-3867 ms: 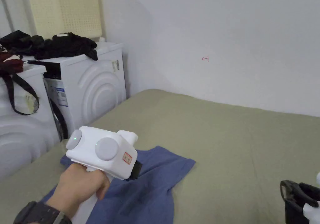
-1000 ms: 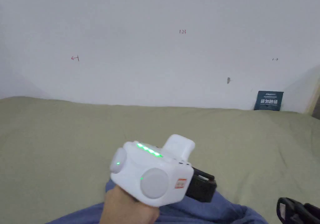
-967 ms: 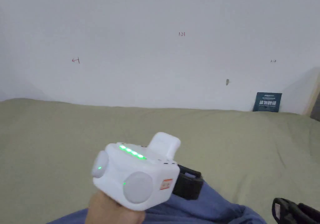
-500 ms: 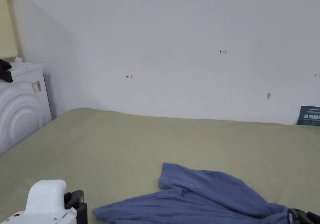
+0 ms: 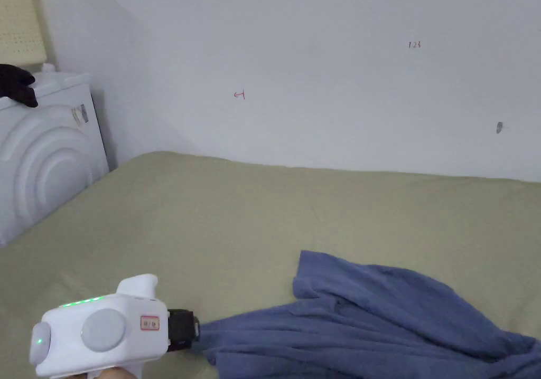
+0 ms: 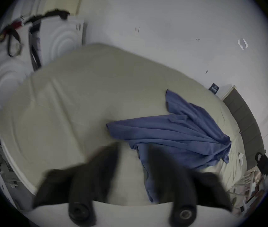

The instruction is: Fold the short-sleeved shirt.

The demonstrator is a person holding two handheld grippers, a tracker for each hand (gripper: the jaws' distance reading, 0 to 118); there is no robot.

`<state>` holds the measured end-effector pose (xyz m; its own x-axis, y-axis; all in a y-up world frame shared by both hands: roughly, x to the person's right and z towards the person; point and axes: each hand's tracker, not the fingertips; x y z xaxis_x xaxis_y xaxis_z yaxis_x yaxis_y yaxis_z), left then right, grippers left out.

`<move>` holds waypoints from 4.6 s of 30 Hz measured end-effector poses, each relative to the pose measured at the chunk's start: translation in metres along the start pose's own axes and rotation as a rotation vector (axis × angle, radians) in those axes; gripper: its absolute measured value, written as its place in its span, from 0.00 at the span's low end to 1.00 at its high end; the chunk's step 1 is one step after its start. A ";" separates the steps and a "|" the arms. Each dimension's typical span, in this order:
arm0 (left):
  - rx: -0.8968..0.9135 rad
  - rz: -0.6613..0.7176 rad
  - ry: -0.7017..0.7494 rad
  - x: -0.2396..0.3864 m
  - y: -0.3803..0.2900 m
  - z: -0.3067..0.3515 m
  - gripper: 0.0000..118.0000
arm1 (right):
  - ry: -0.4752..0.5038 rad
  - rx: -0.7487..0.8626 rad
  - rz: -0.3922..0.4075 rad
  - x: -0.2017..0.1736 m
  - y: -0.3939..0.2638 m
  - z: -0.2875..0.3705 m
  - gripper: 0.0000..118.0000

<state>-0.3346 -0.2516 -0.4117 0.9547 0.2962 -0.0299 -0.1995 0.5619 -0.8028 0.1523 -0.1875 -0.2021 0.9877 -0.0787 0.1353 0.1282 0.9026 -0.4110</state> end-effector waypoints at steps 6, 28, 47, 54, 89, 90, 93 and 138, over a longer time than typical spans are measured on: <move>-0.126 0.056 0.082 -0.007 0.040 -0.089 0.95 | -0.013 -0.042 -0.017 0.010 -0.003 -0.032 0.07; -0.027 0.052 -0.085 0.022 0.027 -0.094 0.03 | -0.072 -0.080 -0.076 0.045 -0.005 -0.052 0.07; 0.031 -0.097 -0.157 0.054 0.043 -0.068 0.03 | -0.141 -0.237 -0.246 0.095 -0.023 -0.098 0.25; 0.005 -0.075 -0.174 0.049 0.032 -0.087 0.02 | -0.100 -0.421 -0.350 0.132 -0.014 -0.178 0.88; 0.229 -0.182 -0.169 0.107 0.209 -0.056 0.02 | 0.029 -0.141 -0.027 -0.019 0.187 -0.297 0.11; 0.245 -0.187 -0.151 0.113 0.224 -0.052 0.02 | 0.034 -0.113 -0.004 -0.026 0.200 -0.303 0.11; 0.332 -0.211 -0.116 0.130 0.266 -0.038 0.02 | 0.044 -0.024 0.013 -0.036 0.242 -0.318 0.11; 0.003 -0.116 -0.139 -0.025 -0.034 -0.081 0.02 | -0.022 -0.415 -0.089 0.108 0.013 -0.281 0.11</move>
<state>-0.3340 -0.3408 -0.4316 0.9316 0.3328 0.1460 -0.0902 0.6010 -0.7942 0.2857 -0.3029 -0.4460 0.9694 -0.1358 0.2044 0.2431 0.6454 -0.7241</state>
